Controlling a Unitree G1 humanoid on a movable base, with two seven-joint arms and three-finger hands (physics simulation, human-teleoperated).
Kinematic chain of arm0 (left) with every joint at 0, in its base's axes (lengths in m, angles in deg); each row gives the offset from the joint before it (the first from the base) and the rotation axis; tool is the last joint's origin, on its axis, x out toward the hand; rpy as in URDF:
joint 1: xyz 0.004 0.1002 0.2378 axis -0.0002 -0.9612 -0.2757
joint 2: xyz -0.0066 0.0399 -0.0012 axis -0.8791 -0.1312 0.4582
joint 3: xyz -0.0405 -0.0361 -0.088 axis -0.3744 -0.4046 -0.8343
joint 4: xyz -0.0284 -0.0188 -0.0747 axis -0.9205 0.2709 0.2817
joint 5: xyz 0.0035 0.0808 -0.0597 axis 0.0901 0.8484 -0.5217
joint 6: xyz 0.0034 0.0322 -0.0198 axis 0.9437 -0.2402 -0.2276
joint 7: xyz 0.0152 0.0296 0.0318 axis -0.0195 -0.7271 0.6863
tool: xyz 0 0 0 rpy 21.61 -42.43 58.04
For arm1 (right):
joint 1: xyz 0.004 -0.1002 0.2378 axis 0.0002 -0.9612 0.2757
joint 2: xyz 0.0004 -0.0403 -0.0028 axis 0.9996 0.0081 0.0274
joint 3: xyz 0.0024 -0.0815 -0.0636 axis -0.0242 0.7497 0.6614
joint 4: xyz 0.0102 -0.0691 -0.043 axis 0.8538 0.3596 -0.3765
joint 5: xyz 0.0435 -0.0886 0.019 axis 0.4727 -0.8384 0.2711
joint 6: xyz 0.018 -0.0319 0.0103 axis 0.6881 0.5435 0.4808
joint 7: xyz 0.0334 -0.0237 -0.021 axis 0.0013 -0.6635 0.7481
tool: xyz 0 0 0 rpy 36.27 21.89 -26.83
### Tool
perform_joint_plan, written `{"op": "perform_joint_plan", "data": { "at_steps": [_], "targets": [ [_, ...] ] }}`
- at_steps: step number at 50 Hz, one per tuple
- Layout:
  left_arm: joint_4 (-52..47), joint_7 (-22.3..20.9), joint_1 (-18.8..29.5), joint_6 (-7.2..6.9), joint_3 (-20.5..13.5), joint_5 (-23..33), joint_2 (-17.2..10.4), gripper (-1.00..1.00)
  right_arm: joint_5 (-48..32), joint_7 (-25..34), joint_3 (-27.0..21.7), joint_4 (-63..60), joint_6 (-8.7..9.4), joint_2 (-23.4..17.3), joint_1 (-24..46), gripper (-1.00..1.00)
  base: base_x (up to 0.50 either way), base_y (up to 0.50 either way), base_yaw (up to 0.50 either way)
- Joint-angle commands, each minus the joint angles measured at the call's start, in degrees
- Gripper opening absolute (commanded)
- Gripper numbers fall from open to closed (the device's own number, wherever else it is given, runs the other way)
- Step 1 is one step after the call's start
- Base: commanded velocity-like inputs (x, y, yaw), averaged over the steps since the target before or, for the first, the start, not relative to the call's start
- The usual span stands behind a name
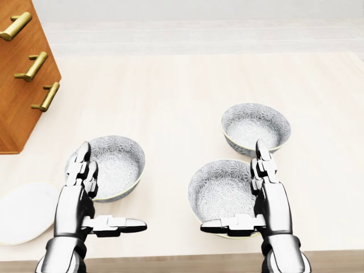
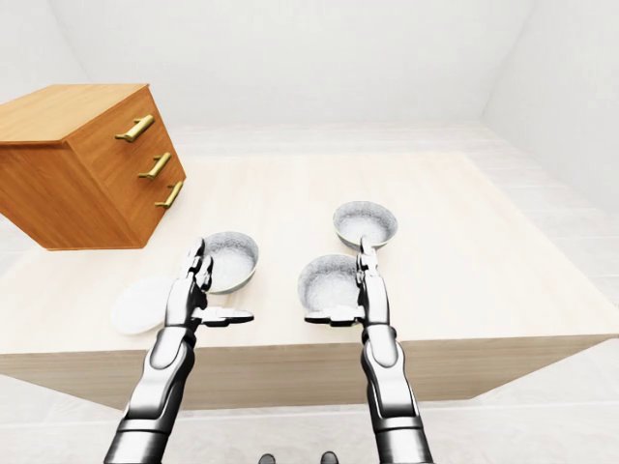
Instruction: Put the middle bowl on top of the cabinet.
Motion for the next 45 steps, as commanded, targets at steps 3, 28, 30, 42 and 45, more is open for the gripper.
{"op": "perform_joint_plan", "data": {
  "at_steps": [3, 28, 30, 42, 45],
  "targets": [
    [-9.65, 0.05, -5.59, -4.76, 1.0, -1.66, -1.46, 1.0, -0.12, 1.13, 0.38, -6.49, 3.8, -0.71, -3.29, 1.0, 0.0, 0.0, 0.0],
    [-41.78, 0.26, -11.63, -9.81, -2.85, -1.19, 0.94, 1.0, 1.19, 4.32, -4.33, -40.65, 9.27, 0.97, -10.78, 1.0, 0.0, 0.0, 0.0],
    [-44.84, 0.66, -11.94, -9.81, -2.75, 0.93, 0.34, 1.0, 0.13, 3.96, -4.22, -46.74, 9.27, 0.06, -9.25, 1.0, 0.0, 0.0, 0.0],
    [-55.65, 0.28, -10.4, -9.81, -5.88, -1.82, 0.8, 1.0, -1.46, 5.23, -4.39, -54.36, 9.27, -0.49, -5.33, 1.0, 0.0, 0.0, 0.0],
    [-55.85, 0.26, -10.33, -9.81, -5.63, -0.83, 0.74, 1.0, -1.77, 5.23, -4.15, -56.07, 9.27, -0.52, -4.56, 1.0, 0.0, 0.0, 0.0]
  ]
}}
